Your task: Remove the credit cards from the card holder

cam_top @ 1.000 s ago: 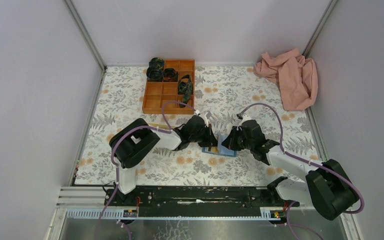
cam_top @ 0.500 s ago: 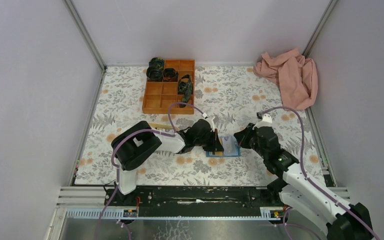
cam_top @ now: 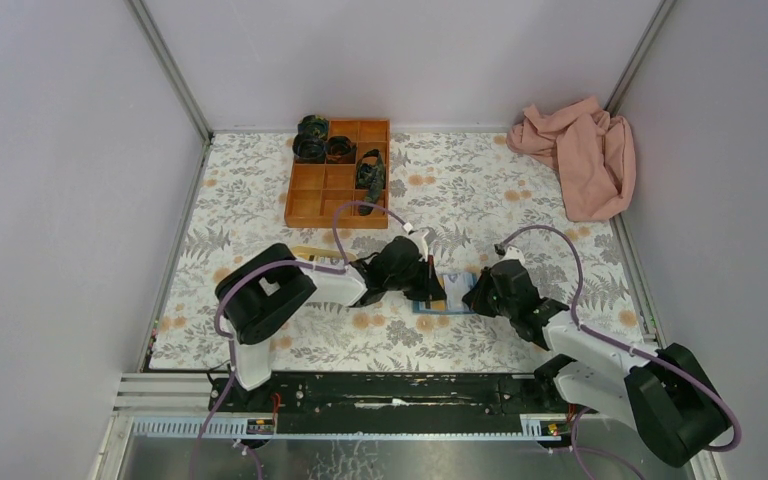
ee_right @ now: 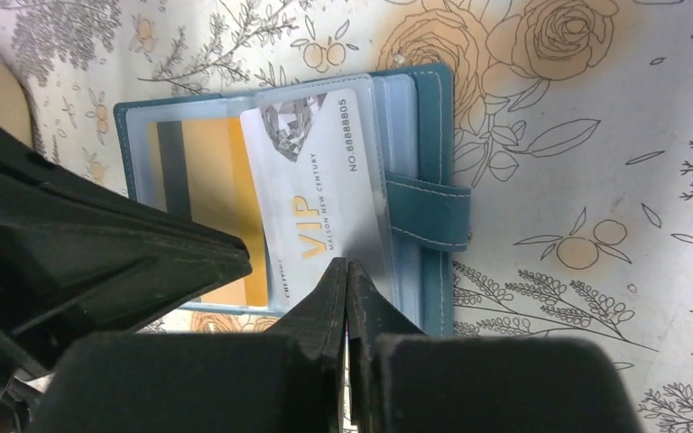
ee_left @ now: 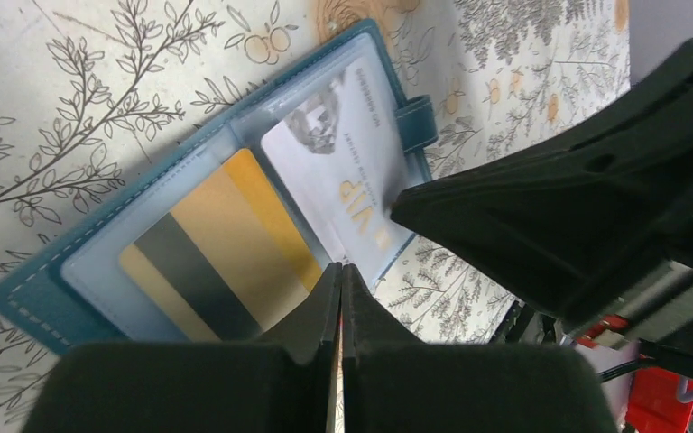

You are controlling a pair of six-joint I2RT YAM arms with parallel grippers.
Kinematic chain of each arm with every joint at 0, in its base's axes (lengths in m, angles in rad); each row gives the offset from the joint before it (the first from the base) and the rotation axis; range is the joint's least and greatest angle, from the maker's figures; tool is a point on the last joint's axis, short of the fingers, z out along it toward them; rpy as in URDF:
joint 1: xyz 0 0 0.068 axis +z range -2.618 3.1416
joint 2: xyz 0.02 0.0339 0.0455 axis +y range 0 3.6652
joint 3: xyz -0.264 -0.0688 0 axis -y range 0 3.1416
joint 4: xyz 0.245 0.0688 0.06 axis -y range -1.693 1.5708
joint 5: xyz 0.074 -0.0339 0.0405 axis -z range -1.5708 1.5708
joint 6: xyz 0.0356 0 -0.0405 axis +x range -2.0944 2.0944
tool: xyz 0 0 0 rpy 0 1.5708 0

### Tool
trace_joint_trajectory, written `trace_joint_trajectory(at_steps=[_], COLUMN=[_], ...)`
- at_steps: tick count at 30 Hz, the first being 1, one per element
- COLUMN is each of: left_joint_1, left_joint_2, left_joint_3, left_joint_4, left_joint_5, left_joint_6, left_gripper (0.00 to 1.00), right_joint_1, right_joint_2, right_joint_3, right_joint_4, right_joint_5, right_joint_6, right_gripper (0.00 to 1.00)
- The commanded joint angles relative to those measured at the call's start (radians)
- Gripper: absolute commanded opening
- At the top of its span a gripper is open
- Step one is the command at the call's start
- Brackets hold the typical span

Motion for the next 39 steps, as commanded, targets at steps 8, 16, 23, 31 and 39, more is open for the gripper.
trace_joint_trajectory(at_steps=[8, 16, 23, 31, 39], left_joint_1=[0.043, 0.077, 0.081, 0.083, 0.083], left_joint_2=[-0.064, -0.075, -0.084, -0.090, -0.017], left_joint_3=[-0.071, -0.123, -0.177, -0.194, -0.189], left_joint_4=[0.101, 0.181, 0.321, 0.364, 0.430], left_joint_5=[0.054, 0.047, 0.081, 0.095, 0.100], left_joint_6=[-0.014, -0.052, -0.101, -0.116, -0.164], left_gripper=[0.05, 0.20, 0.22, 0.23, 0.23], right_joint_1=[0.002, 0.002, 0.002, 0.000, -0.021], right_joint_2=[-0.029, -0.061, -0.061, 0.047, 0.106], right_joint_3=[-0.026, 0.014, 0.107, 0.113, 0.091], right_joint_4=[0.036, 0.017, -0.047, -0.009, 0.030], right_joint_5=[0.105, 0.091, 0.124, 0.153, 0.140], right_joint_6=[0.019, -0.002, -0.064, -0.113, -0.114], right_gripper=[0.00, 0.00, 0.00, 0.00, 0.00])
